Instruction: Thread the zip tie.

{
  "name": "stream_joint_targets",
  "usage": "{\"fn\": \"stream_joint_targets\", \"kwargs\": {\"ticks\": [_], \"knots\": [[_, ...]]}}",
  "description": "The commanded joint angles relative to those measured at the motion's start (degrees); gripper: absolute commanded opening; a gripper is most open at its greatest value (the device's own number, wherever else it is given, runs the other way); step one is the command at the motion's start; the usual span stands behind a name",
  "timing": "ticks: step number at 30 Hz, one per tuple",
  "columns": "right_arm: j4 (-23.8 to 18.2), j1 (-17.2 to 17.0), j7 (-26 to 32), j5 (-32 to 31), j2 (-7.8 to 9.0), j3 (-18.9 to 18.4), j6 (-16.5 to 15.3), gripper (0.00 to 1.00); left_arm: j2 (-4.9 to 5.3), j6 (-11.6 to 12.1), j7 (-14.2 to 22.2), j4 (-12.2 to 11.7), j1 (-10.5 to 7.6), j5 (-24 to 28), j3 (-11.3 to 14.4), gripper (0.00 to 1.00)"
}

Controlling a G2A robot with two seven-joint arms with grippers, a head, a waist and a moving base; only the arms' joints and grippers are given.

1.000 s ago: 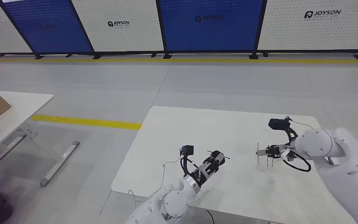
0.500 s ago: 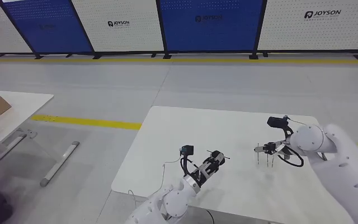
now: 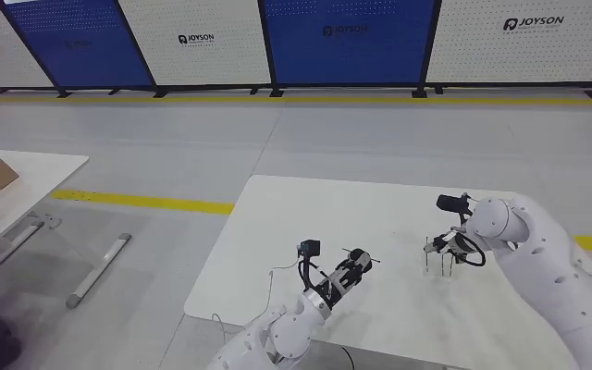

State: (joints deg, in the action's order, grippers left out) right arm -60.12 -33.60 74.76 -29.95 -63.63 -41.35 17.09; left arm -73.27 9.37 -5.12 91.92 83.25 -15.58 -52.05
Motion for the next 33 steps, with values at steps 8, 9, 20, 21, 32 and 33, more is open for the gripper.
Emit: {"fn": "stream_joint_targets", "kwargs": {"ticks": [8, 9, 20, 21, 32, 33], "knots": [[5.4, 1.7, -0.8, 0.4, -2.09, 2.0, 1.2, 0.45, 0.0, 0.0, 0.0, 0.0, 0.0, 0.0, 0.0, 0.0], [5.8, 1.9, -0.9, 0.4, -2.28, 2.2, 1.4, 0.45, 0.0, 0.0, 0.0, 0.0, 0.0, 0.0, 0.0, 0.0], [9.9, 3.0, -1.4, 0.6, -4.1, 3.3, 1.3, 0.33, 0.0, 0.0, 0.0, 0.0, 0.0, 0.0, 0.0, 0.0], [10.4, 3.1, -1.4, 0.5, -4.24, 3.4, 1.1, 0.33, 0.0, 0.0, 0.0, 0.0, 0.0, 0.0, 0.0, 0.0], [13.6, 4.1, -1.6, -0.1, -5.75, 4.1, 1.6, 0.31, 0.0, 0.0, 0.0, 0.0, 0.0, 0.0, 0.0, 0.0], [13.9, 4.2, -1.6, -0.2, -5.92, 4.3, 1.6, 0.3, 0.0, 0.0, 0.0, 0.0, 0.0, 0.0, 0.0, 0.0]]}}
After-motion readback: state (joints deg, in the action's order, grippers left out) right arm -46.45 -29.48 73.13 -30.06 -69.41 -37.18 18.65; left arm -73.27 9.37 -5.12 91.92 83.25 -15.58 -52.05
